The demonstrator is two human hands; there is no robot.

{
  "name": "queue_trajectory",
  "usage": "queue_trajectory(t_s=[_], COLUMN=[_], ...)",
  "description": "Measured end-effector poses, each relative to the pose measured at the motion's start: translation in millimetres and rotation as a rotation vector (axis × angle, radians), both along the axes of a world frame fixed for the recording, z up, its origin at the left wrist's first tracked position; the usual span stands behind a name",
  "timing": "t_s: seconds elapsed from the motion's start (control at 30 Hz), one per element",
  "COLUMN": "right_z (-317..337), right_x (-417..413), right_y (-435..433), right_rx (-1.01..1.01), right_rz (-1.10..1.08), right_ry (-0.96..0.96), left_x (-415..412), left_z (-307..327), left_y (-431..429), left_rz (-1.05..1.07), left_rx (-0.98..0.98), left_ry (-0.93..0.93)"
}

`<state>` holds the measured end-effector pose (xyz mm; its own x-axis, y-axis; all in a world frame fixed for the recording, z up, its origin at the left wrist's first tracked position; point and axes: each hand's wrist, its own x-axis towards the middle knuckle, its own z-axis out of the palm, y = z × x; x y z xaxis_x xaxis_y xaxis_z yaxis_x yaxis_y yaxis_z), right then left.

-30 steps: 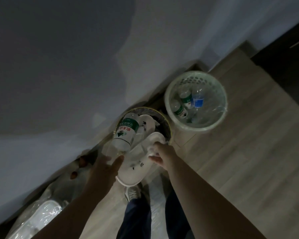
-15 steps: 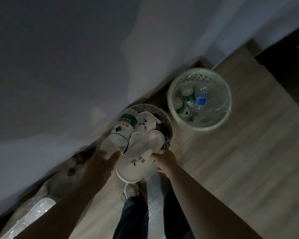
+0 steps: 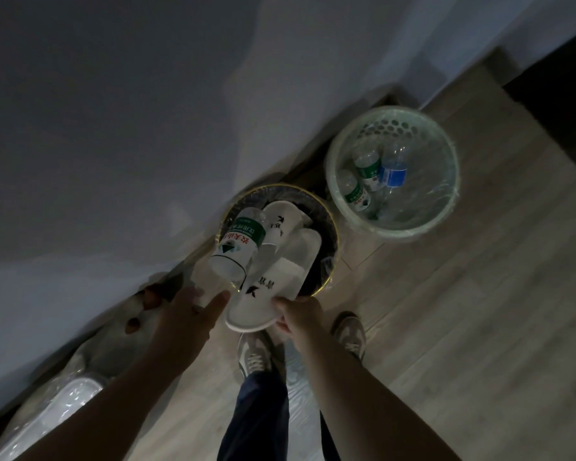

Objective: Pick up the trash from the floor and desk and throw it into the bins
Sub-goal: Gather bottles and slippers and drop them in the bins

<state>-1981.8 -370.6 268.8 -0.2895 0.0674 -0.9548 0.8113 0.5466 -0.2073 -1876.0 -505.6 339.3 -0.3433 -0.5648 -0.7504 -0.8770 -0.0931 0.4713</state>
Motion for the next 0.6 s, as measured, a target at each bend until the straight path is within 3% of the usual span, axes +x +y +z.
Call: queue_trajectory(t_s=[0.17, 0.23, 0.4, 0.6], right_z=[21.9, 29.2, 21.9, 7.8], right_x=[-40.6, -57.5, -83.3, -82.3], right_y=[4.6, 9.2, 7.5, -12.2], right_rx=[0.218, 0.318, 0.432, 0.287], right_rz=[0.462, 0.63, 0.816, 0.755], right_ry=[0.505, 0.612, 0.494, 0.446], left_x=[-2.3, -2.7, -3.3, -5.6], left_z=[0.2, -1.4, -9.3, -9.5], left_y=[-2.1, -3.8, -9.7, -7.5], left_rz=[0.002, -0.003, 0.024, -0.013], left_rx=[-0.029, -0.017, 0.021, 0.01], left_ry=[0.016, 0.027, 0.024, 0.058])
